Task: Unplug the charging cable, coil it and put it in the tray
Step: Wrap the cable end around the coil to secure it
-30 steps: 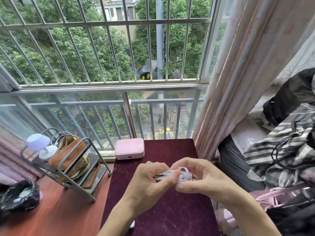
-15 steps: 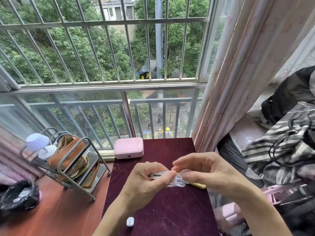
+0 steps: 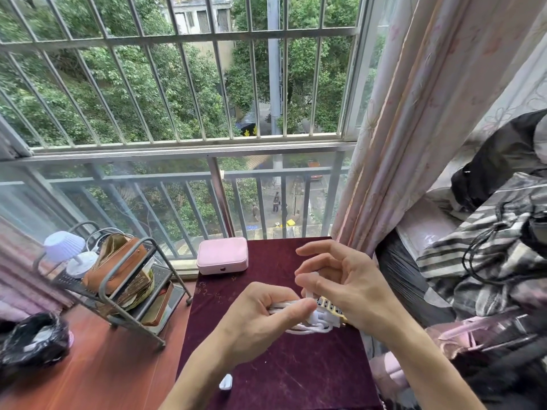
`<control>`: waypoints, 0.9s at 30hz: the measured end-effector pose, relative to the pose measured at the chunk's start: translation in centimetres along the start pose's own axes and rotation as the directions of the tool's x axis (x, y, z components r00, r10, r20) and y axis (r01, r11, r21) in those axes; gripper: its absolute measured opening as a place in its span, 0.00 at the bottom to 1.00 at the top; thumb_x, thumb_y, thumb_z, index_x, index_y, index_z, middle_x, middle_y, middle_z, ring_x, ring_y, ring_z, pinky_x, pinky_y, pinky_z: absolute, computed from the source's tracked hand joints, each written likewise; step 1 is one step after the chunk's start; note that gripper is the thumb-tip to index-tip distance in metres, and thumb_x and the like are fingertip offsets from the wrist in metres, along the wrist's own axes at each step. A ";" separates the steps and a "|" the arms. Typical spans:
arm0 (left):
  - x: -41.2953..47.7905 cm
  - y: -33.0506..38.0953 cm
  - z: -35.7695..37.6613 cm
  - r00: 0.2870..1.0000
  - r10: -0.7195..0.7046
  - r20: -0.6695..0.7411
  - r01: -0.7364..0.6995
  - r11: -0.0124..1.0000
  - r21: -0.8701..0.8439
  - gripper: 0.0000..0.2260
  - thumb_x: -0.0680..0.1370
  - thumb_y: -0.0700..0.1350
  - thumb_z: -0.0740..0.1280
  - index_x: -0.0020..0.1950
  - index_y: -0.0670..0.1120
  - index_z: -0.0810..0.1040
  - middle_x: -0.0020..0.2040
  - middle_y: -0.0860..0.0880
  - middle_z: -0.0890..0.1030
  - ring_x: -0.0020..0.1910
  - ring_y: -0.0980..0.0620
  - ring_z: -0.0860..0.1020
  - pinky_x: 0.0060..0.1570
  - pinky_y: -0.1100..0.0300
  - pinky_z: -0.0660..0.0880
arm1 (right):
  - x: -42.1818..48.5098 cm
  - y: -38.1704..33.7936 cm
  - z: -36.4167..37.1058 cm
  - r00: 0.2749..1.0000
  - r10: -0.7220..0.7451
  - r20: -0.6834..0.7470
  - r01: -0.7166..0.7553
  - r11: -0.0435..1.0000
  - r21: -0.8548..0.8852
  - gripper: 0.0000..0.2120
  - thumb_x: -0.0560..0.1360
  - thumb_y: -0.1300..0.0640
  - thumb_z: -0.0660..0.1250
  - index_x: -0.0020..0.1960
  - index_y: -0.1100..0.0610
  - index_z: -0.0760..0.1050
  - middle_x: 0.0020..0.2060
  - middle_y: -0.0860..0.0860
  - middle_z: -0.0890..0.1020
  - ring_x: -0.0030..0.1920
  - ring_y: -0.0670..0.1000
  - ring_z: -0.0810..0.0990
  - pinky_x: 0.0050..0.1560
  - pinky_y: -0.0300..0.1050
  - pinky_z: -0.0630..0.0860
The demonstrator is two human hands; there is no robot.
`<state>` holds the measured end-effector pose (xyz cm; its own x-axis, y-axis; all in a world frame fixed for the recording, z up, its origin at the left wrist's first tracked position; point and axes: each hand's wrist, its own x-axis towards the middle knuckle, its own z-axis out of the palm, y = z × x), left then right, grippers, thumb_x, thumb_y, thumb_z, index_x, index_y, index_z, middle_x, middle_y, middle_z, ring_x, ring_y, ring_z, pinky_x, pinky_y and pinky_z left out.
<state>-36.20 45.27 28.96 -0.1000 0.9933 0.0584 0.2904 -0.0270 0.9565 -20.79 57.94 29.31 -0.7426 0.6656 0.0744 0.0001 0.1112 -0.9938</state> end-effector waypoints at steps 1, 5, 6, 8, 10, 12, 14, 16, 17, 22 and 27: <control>0.0 -0.1 0.1 1.000 -0.016 0.013 0.016 1.000 0.013 0.16 0.79 0.58 0.68 0.39 0.50 0.85 0.25 0.60 0.70 0.27 0.62 0.65 0.31 0.67 0.62 | 0.0 0.1 0.0 1.000 -0.013 -0.005 0.013 1.000 -0.008 0.16 0.75 0.56 0.79 0.59 0.42 0.84 0.46 0.52 0.89 0.39 0.49 0.89 0.45 0.40 0.84; 0.1 -0.7 0.1 0.996 -0.067 0.051 0.065 0.997 0.035 0.21 0.79 0.64 0.65 0.39 0.49 0.83 0.31 0.51 0.66 0.31 0.53 0.62 0.33 0.58 0.60 | 0.1 0.3 -0.4 0.998 -0.050 -0.037 0.046 0.993 -0.113 0.14 0.79 0.57 0.77 0.59 0.40 0.84 0.44 0.51 0.90 0.40 0.49 0.90 0.44 0.38 0.84; 0.1 -0.7 0.2 0.996 -0.071 0.061 0.070 0.997 0.023 0.21 0.79 0.65 0.64 0.37 0.52 0.81 0.31 0.54 0.65 0.31 0.55 0.62 0.32 0.60 0.59 | 0.1 0.3 -0.4 0.998 -0.051 -0.040 0.046 0.992 -0.121 0.14 0.78 0.56 0.77 0.59 0.41 0.84 0.44 0.51 0.90 0.40 0.49 0.90 0.44 0.39 0.84; 0.2 -0.7 0.3 0.995 -0.070 0.075 0.070 0.998 0.000 0.21 0.79 0.67 0.61 0.33 0.56 0.74 0.32 0.57 0.63 0.30 0.56 0.60 0.30 0.61 0.58 | 0.1 0.1 -0.4 0.997 -0.056 -0.055 0.050 0.993 -0.109 0.13 0.77 0.55 0.78 0.58 0.41 0.84 0.43 0.50 0.91 0.41 0.48 0.90 0.44 0.39 0.84; 0.4 -0.9 0.4 0.995 -0.061 0.075 0.062 0.998 -0.010 0.21 0.80 0.68 0.59 0.33 0.58 0.71 0.32 0.57 0.61 0.30 0.56 0.58 0.30 0.60 0.56 | 0.0 -0.1 -0.6 0.993 -0.083 -0.079 0.075 0.992 -0.102 0.11 0.76 0.54 0.79 0.56 0.42 0.84 0.43 0.49 0.91 0.42 0.48 0.91 0.44 0.38 0.84; 0.6 -1.2 0.5 0.996 -0.062 0.067 0.064 0.997 -0.033 0.21 0.81 0.67 0.57 0.33 0.59 0.72 0.31 0.57 0.62 0.30 0.55 0.58 0.29 0.58 0.56 | -0.2 -0.5 -0.7 0.987 -0.137 -0.087 0.120 0.977 -0.175 0.10 0.74 0.47 0.79 0.54 0.42 0.85 0.43 0.46 0.91 0.45 0.46 0.91 0.47 0.36 0.84; 0.8 -1.4 0.6 0.996 -0.074 0.045 0.076 0.996 -0.052 0.22 0.82 0.66 0.56 0.33 0.59 0.75 0.30 0.54 0.62 0.30 0.54 0.58 0.29 0.57 0.56 | -0.5 -0.5 -0.7 0.977 -0.202 -0.065 0.174 0.939 -0.297 0.08 0.74 0.45 0.79 0.53 0.41 0.85 0.45 0.42 0.90 0.48 0.44 0.90 0.49 0.35 0.83; 1.1 -1.7 0.6 0.997 -0.082 0.003 0.082 0.996 -0.028 0.23 0.83 0.65 0.56 0.34 0.59 0.78 0.31 0.48 0.61 0.30 0.50 0.59 0.29 0.55 0.56 | -0.8 -0.4 -0.6 0.968 -0.245 -0.050 0.213 0.913 -0.348 0.07 0.75 0.49 0.79 0.52 0.42 0.85 0.45 0.39 0.90 0.46 0.40 0.89 0.47 0.30 0.80; 1.2 -1.8 0.5 0.996 -0.085 -0.014 0.084 0.996 -0.020 0.23 0.83 0.64 0.56 0.35 0.58 0.80 0.31 0.46 0.61 0.30 0.50 0.59 0.29 0.56 0.57 | -1.0 -0.3 -0.5 0.964 -0.259 -0.058 0.222 0.907 -0.358 0.07 0.75 0.49 0.79 0.51 0.42 0.85 0.44 0.39 0.90 0.43 0.38 0.87 0.44 0.27 0.78; 1.4 -2.1 0.5 0.982 -0.149 -0.120 0.135 0.984 -0.118 0.24 0.84 0.60 0.56 0.40 0.50 0.85 0.29 0.52 0.63 0.30 0.55 0.61 0.30 0.65 0.60 | -1.4 0.0 -0.1 0.957 -0.266 -0.118 0.222 0.931 -0.291 0.09 0.73 0.44 0.80 0.50 0.43 0.85 0.41 0.40 0.90 0.36 0.38 0.85 0.38 0.30 0.76; 1.8 -1.4 0.6 0.965 -0.182 -0.188 0.149 0.973 -0.173 0.25 0.83 0.60 0.58 0.29 0.50 0.66 0.28 0.52 0.63 0.30 0.55 0.59 0.29 0.64 0.59 | -1.6 1.0 0.1 0.960 -0.244 -0.140 0.194 0.934 -0.299 0.09 0.72 0.45 0.81 0.49 0.44 0.85 0.42 0.42 0.90 0.43 0.45 0.89 0.42 0.45 0.83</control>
<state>-36.25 47.17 27.57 -0.3281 0.9425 -0.0637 0.1027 0.1026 0.9894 -19.65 56.94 28.15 -0.6188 0.7147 0.3259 0.0560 0.4539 -0.8893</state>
